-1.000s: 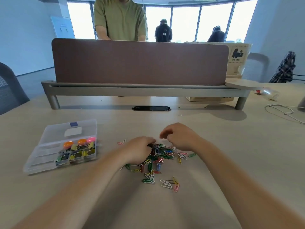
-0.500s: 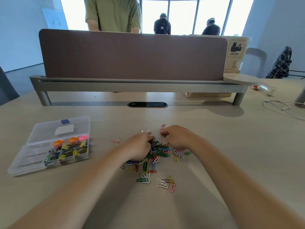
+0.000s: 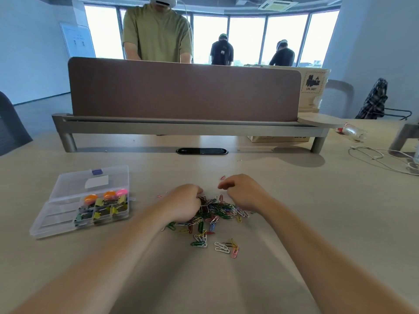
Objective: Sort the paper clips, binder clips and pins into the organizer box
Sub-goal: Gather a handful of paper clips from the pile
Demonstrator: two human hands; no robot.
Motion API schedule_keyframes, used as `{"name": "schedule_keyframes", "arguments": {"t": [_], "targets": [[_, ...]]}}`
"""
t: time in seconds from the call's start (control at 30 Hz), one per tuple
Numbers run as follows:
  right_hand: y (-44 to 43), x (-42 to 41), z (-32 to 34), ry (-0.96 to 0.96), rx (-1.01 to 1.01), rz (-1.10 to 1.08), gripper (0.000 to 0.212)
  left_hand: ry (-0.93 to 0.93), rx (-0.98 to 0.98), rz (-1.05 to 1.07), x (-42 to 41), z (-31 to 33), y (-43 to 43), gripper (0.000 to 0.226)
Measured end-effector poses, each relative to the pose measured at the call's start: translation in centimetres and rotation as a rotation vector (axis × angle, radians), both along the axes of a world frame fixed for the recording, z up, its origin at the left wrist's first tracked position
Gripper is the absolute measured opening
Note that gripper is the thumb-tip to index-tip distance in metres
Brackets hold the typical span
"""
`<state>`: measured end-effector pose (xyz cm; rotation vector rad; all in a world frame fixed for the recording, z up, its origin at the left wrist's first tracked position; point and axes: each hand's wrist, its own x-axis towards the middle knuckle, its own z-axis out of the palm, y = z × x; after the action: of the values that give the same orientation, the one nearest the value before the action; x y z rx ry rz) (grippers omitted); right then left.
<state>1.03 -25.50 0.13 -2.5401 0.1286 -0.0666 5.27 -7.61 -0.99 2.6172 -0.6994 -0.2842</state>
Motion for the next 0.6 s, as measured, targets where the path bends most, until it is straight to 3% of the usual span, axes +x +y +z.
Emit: {"name": "schedule_keyframes", "arguments": {"t": [0.1,0.27,0.43,0.6], "targets": [[-0.7,1.8,-0.6,0.023,-0.012,-0.041,0.05,0.0,0.018,0.036,0.9,0.0,0.4,0.044],[-0.8,4.5,-1.1,0.166,-0.284,0.043,0.048,-0.049,0.124,0.095,2.2,-0.9,1.3,0.025],[0.1,3.8,-0.9,0.17,-0.319,0.102,0.044,-0.047,0.271,0.08,1.8,-2.0,1.7,0.049],[2.0,0.5,-0.1,0.19,-0.298,0.17,0.051,-0.018,0.148,0.019,-0.4,-2.3,1.4,0.045]]}}
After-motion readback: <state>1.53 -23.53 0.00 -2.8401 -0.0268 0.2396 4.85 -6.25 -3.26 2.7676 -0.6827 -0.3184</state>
